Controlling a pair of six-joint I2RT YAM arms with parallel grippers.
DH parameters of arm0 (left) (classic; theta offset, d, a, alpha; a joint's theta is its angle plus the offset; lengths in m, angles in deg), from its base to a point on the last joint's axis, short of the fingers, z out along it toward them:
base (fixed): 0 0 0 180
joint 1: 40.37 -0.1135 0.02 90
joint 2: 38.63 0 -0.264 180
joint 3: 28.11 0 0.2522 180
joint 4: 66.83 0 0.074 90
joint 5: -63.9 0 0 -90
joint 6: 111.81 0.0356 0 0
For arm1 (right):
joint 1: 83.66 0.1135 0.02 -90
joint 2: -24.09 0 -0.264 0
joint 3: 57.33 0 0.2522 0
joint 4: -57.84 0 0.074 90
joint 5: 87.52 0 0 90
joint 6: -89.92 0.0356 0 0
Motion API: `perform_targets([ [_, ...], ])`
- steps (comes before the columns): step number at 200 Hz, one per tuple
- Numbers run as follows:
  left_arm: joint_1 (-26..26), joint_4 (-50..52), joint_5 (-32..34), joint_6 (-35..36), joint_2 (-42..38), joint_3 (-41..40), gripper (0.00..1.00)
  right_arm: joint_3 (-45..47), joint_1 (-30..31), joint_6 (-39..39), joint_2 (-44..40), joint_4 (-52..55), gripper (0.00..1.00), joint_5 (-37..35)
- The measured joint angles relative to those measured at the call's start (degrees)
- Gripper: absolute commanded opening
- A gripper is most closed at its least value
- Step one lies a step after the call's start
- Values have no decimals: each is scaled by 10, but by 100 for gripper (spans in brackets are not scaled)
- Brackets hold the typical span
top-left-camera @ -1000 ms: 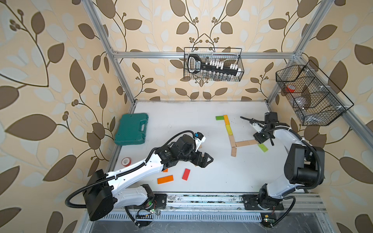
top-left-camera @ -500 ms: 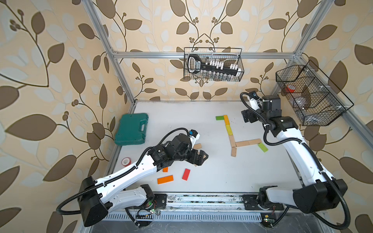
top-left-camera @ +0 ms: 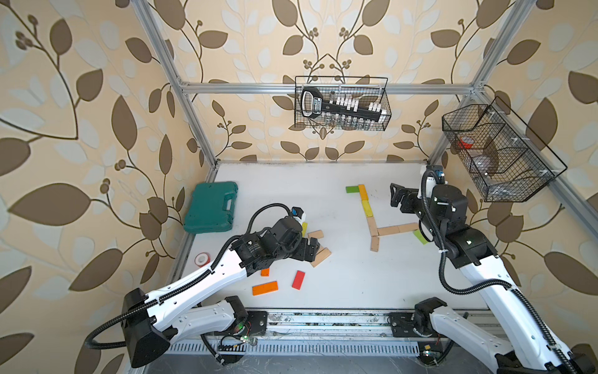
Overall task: Assemble a giraffe with building blocks
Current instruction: Pick up the building block from the center of the board.
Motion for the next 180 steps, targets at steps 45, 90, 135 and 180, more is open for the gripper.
perform_targets([
  [45,0,23,35,-28,-10,0,98,151,68,146,-26,-37,99,39],
  [90,-2,54,58,-37,27,24,98,188,195,257,13,-29,99,18],
  [135,-44,61,45,-40,70,44,97,188,293,334,64,-23,99,-5],
  [180,-98,92,20,-38,114,83,95,219,312,367,63,-44,98,-5],
])
